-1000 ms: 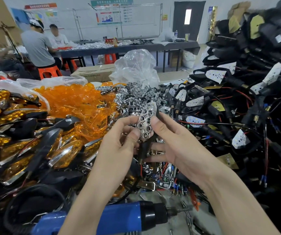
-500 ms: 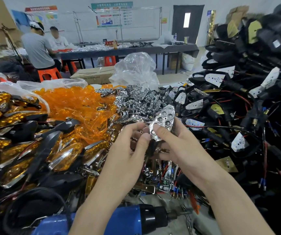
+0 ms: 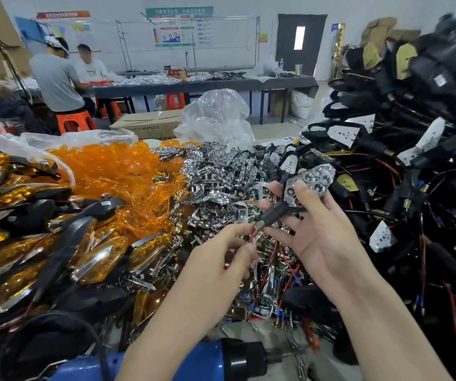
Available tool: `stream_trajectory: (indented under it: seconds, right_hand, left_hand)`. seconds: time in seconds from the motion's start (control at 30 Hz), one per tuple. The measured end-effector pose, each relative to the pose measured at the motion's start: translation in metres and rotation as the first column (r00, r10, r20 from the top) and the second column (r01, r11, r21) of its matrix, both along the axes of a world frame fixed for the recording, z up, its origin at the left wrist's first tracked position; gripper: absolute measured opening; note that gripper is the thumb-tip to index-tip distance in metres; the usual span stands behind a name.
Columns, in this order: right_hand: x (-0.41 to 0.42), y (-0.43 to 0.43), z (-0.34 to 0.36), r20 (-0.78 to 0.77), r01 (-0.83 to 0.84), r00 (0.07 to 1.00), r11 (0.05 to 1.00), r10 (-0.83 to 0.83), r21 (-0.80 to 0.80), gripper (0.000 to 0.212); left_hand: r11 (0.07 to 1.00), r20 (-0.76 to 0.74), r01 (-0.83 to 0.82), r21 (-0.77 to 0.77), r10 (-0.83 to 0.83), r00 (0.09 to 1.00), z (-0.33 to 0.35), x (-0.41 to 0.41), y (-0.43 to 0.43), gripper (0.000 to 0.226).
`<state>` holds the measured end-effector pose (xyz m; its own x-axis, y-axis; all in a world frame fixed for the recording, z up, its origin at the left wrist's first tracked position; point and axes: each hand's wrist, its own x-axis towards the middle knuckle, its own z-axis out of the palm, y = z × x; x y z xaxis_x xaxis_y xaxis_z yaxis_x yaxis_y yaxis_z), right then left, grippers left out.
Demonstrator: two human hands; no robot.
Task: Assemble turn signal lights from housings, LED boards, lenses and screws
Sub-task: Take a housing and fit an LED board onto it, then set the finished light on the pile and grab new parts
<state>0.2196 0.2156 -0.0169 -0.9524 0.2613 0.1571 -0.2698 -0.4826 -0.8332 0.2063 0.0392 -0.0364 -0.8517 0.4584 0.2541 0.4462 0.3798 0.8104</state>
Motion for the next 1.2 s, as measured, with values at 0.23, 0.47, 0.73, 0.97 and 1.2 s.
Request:
stream_trajectory:
  seconds: [0.23,0.47,0.73,0.97,1.2]
  right_hand:
    - [0.002,-0.008,0.003,-0.037,-0.025,0.999,0.999,0.026,0.045,0.040]
    - [0.005,-0.011,0.005,-0.087,-0.068,0.994,0.997,0.070,0.031,0.050]
    - [0.003,-0.015,0.003,-0.053,-0.009,0.999,1.000,0.010,0.029,0.049]
    - [0.000,-0.017,-0.001,-0.011,0.037,0.999,0.999,-0.037,-0.007,0.033]
    - [0.001,-0.018,0.000,-0.009,0.027,1.000,0.999,-0.027,-0.019,0.052]
  left_hand:
    - [0.999,-0.030,-0.037,0.032,0.038,0.999,-0.001,-0.001,-0.003,0.012]
    - [0.995,0.087,0.011,0.102,-0.020,0.996,0.000,-0.003,-0.005,0.018]
    - [0.985,0.119,0.047,0.163,-0.067,0.991,0.002,-0.002,-0.005,0.016]
    - [0.992,0.054,0.017,0.123,-0.024,0.998,0.004,0.001,-0.005,0.033]
    - [0.995,0.042,-0.013,0.095,0.009,0.999,0.007,0.004,-0.006,0.032]
